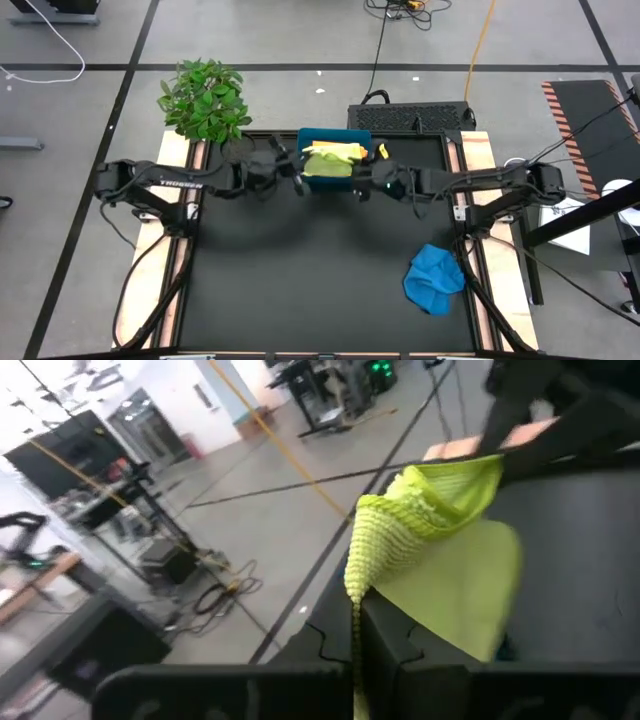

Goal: Fold microfiber towels
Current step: Put the green microfiber towel into the blue blue bin

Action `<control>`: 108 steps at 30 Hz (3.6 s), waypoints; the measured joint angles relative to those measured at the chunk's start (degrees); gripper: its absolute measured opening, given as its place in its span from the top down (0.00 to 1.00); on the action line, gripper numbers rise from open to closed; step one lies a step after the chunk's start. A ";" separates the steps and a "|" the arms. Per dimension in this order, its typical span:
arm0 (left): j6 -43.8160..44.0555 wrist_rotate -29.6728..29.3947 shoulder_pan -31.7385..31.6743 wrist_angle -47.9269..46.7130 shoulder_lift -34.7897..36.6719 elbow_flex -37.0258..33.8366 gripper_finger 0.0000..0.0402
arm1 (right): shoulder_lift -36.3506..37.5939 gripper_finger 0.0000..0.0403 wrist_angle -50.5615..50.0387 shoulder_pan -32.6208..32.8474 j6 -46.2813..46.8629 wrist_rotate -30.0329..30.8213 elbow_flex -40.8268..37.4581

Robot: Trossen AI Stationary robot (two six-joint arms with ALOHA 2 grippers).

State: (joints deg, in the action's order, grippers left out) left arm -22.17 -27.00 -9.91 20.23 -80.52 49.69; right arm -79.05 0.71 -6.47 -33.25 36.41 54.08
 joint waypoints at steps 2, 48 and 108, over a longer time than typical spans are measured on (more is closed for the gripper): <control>0.71 3.60 -2.88 1.57 -0.69 -0.02 1.00 | -0.02 1.00 0.79 -2.47 -2.53 -0.27 0.02; -3.10 11.15 -22.62 29.53 -21.36 0.33 0.97 | -9.88 1.00 20.32 -25.96 -18.54 -13.64 -0.09; -11.15 -15.29 1.01 12.75 -33.24 19.89 0.43 | -7.41 1.00 16.39 -24.47 -10.00 -18.50 -0.09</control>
State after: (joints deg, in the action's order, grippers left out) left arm -33.32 -42.30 -8.90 32.98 -113.76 69.58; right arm -86.46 17.11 -30.94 -43.26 17.91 54.00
